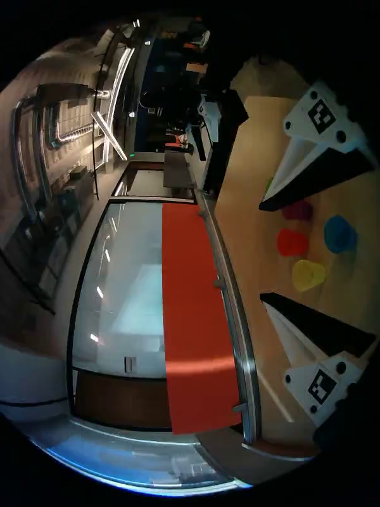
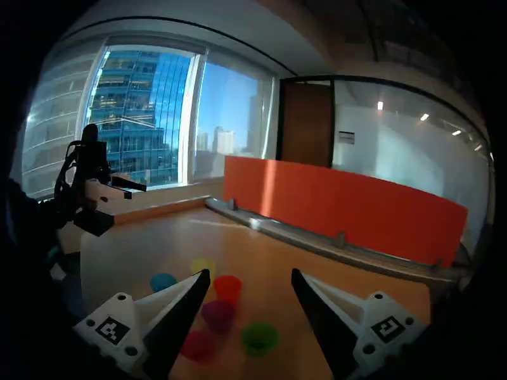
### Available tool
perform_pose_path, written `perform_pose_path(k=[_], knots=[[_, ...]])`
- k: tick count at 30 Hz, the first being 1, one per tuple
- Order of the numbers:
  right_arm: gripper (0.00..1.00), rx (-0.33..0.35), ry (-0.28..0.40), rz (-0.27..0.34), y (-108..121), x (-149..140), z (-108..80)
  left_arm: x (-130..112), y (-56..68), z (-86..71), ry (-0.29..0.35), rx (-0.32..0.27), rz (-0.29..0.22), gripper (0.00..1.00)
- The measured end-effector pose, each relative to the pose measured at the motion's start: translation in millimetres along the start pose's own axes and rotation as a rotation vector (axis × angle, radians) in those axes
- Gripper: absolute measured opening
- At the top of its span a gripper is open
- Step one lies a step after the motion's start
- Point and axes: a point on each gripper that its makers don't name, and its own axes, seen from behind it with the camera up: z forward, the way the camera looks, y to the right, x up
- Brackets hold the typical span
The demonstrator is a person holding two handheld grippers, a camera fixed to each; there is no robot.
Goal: Pour water
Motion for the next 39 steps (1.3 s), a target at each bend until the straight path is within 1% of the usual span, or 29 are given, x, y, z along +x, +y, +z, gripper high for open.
perform_pose_path(k=[6, 15, 24, 30, 39], knots=[[0.99, 0.013, -0.049, -0.017, -0.5, -15.0, 1.1, -14.4, 1.7, 2.9, -0.037, -0.004, 0.016, 0.96], [0.99, 0.018, -0.092, -0.018, 2.9, -34.8, 5.3, -36.7, 5.8, 10.5, -0.077, -0.023, 0.022, 0.96], [0.99, 0.009, -0.136, -0.030, 8.6, -59.6, 11.0, -57.3, 7.7, 18.1, -0.105, -0.035, 0.053, 0.96], [0.99, 0.007, -0.167, -0.021, 11.8, -77.4, 15.1, -76.8, 11.7, 22.2, -0.132, -0.046, 0.062, 0.96], [0.99, 0.007, -0.209, -0.026, 14.9, -103.7, 21.4, -111.2, 16.2, 26.3, -0.181, -0.060, 0.053, 0.96]])
